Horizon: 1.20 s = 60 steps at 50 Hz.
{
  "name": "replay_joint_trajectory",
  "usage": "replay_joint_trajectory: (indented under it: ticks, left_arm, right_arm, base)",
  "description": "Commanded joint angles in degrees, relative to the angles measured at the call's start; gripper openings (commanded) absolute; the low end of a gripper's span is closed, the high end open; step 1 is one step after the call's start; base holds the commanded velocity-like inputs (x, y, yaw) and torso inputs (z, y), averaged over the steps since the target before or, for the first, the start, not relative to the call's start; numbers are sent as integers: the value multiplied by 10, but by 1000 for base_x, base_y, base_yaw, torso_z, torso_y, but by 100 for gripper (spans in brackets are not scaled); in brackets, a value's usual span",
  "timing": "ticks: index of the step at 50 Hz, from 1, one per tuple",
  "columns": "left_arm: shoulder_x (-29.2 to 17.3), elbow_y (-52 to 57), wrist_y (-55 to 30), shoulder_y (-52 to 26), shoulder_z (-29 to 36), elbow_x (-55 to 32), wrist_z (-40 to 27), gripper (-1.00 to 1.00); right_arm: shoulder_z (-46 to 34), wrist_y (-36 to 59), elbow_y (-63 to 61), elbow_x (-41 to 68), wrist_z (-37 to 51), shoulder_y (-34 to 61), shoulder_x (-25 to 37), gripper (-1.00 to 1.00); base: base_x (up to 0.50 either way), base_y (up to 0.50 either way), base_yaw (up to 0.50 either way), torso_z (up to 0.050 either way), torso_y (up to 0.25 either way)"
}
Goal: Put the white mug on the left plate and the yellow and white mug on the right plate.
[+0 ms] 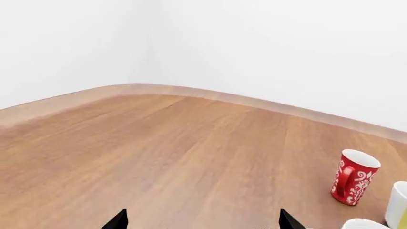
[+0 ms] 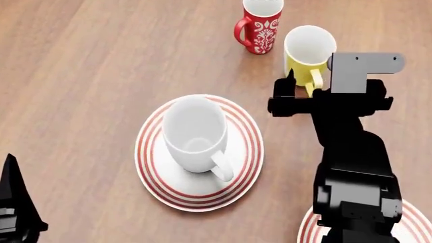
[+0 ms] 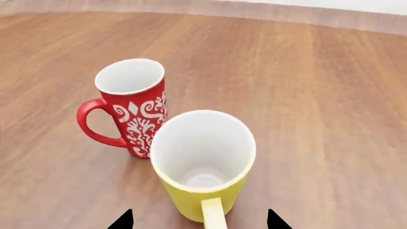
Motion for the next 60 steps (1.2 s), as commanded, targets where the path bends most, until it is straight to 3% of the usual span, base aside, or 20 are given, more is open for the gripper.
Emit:
replay_joint_trajectory:
  ticks: [1, 31, 45, 60]
  left_arm:
    - [0, -4, -5, -3, -4, -13, -4, 100]
    - [-3, -7, 23, 1, 2, 4, 3, 100]
    - [-4, -5, 26, 2, -2, -5, 2, 100]
    - [-3, -10, 24, -2, 0, -11, -1, 100]
  right_arm:
    - [15, -50, -3, 14, -6, 4, 5, 100]
    - [20, -57, -19, 22, -8, -7, 5, 100]
    - [20, -66, -5, 23, -8, -6, 5, 100]
    - [19, -53, -28, 21, -10, -7, 4, 100]
  base:
    - [0, 0, 0, 0, 0]
    - [0, 0, 0, 2, -58]
    - [0, 0, 0, 10, -245]
    - [0, 0, 0, 0, 0]
